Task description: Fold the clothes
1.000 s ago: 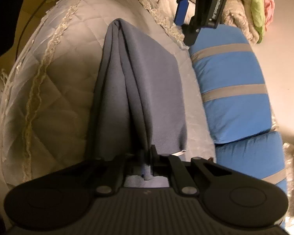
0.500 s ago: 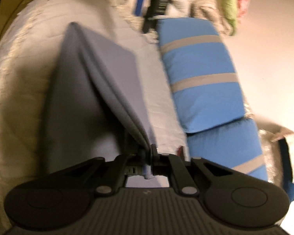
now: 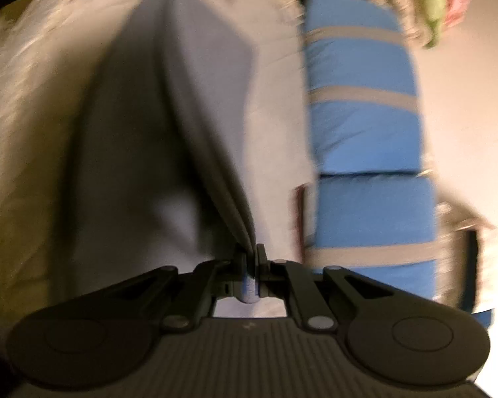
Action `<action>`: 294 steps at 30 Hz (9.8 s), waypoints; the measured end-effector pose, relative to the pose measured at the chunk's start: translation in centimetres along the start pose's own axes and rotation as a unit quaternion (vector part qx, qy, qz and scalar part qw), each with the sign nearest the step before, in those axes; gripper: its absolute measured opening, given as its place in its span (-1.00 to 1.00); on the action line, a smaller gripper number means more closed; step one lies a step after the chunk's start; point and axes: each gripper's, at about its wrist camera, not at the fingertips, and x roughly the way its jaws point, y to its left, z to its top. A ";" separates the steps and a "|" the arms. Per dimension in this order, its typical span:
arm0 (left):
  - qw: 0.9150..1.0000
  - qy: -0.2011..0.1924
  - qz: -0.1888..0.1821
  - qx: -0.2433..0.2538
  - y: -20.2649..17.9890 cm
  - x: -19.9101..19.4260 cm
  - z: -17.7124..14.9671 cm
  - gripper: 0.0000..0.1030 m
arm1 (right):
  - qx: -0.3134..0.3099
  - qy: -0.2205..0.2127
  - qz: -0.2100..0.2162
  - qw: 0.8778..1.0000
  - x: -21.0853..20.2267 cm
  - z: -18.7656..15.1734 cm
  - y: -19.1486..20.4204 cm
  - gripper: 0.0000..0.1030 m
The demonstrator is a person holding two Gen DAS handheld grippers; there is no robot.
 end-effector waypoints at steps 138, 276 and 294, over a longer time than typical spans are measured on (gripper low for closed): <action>0.732 -0.005 0.134 0.668 -13.9 0.2 -16.4 0.32 | -0.075 0.085 0.066 0.991 -2.3 -2.9 4.7 -0.62; 0.979 0.123 -0.119 -0.110 7.8 3.8 1.2 -0.47 | 0.461 -0.051 0.095 0.881 1.7 2.9 -4.7 -0.89; 0.981 0.116 -0.128 -0.089 6.3 3.4 1.4 -0.47 | 0.435 0.023 0.084 0.896 1.2 -2.1 -8.0 -0.03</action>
